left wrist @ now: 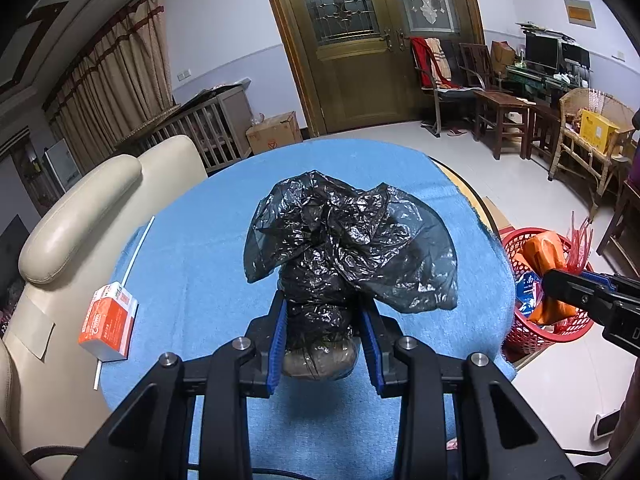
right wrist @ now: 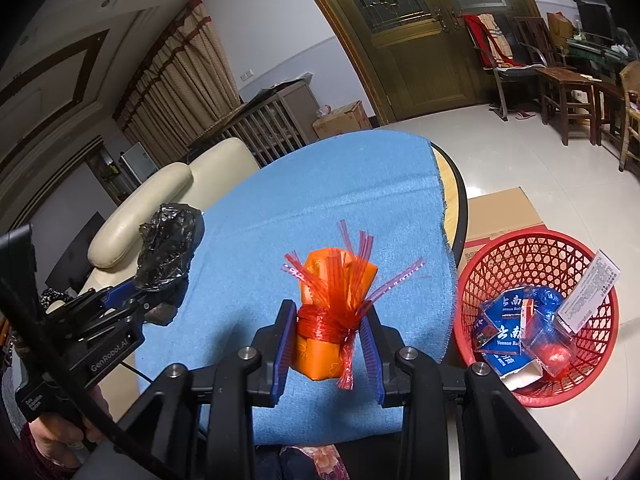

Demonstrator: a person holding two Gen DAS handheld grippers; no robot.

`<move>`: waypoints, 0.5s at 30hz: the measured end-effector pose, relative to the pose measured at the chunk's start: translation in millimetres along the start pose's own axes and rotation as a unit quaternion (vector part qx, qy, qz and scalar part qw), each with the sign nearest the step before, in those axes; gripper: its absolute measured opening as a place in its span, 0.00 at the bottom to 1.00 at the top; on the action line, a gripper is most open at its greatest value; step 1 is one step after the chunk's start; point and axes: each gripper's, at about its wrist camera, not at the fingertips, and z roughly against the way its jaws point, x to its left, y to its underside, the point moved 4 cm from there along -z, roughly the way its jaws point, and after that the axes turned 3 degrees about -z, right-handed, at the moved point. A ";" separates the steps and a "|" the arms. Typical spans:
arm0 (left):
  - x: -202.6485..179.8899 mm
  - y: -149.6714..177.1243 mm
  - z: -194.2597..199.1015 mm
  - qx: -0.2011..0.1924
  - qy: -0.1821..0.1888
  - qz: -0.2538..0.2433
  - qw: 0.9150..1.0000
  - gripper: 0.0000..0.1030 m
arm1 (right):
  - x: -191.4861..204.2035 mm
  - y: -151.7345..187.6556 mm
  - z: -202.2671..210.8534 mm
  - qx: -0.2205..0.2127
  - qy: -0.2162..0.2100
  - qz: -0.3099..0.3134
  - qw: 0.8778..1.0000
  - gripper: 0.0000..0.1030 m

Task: Collect trash
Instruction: 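Lift both bags and carry them toward the red basket with both tools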

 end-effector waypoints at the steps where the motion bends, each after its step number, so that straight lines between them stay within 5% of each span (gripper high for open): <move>1: -0.1 0.8 0.0 0.000 0.000 -0.001 1.000 0.35 | -0.4 0.6 -0.2 0.000 0.000 0.000 1.000 0.33; 15: 2.6 2.8 -4.4 0.002 0.004 -0.003 1.000 0.35 | -3.7 2.2 -0.2 0.005 0.003 -0.007 1.000 0.33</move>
